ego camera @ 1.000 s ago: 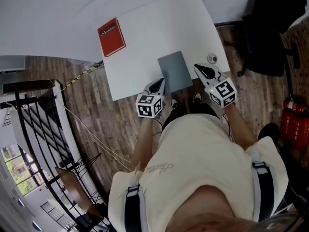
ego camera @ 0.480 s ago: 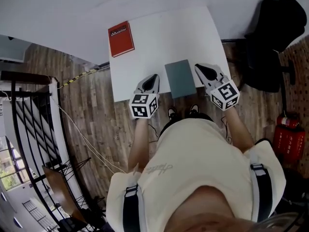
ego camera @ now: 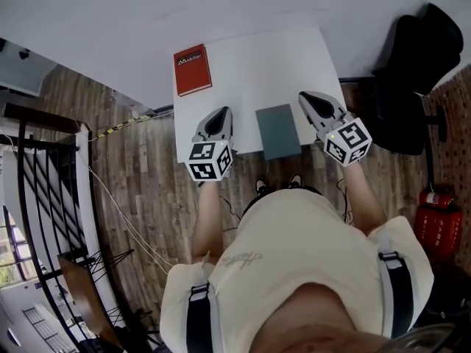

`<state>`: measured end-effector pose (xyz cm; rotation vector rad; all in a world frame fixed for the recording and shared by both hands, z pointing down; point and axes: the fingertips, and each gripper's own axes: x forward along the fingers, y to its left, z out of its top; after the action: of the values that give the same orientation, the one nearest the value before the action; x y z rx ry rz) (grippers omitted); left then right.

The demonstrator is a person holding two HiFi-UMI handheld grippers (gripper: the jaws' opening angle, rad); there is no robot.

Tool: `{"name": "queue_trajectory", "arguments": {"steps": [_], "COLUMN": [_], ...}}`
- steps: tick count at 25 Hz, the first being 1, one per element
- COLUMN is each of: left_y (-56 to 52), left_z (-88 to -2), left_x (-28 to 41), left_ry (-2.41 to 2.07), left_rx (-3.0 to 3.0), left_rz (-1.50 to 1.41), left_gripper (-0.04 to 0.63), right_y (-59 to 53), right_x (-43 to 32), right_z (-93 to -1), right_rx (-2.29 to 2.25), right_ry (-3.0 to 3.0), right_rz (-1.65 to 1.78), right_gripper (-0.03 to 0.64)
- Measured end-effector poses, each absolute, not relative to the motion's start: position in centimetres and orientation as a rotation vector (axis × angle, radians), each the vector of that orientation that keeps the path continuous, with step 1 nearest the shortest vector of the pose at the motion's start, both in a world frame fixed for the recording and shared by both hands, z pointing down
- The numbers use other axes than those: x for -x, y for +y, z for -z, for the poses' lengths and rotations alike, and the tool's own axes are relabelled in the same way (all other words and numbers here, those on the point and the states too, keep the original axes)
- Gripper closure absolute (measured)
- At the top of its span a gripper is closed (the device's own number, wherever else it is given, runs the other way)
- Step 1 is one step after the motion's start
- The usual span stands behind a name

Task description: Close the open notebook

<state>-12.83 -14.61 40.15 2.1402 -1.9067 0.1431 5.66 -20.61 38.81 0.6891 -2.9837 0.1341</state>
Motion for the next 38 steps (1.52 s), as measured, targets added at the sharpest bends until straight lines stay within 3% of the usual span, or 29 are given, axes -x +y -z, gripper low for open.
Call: {"name": "queue_trajectory", "arguments": {"steps": [18, 25, 38], "left_y": [-15.5, -15.8, -16.4], "left_z": [-31.7, -31.2, -32.7], "left_x": [15.9, 16.6, 16.1], "left_ry": [-2.072, -2.127, -2.084], "left_rx": [-2.228, -2.222, -2.226], "left_rz": [0.007, 0.005, -0.037], "left_gripper": [0.572, 0.572, 0.572], "right_y": [-22.0, -21.9, -21.9], "right_x": [-4.5, -3.9, -3.6], "right_z": [-32.3, -31.5, -32.4], "right_rx": [-0.7, -0.697, -0.722], "right_ry": [-3.041, -2.992, -3.005], "right_rz": [0.07, 0.203, 0.144], "right_gripper": [0.609, 0.609, 0.611]}}
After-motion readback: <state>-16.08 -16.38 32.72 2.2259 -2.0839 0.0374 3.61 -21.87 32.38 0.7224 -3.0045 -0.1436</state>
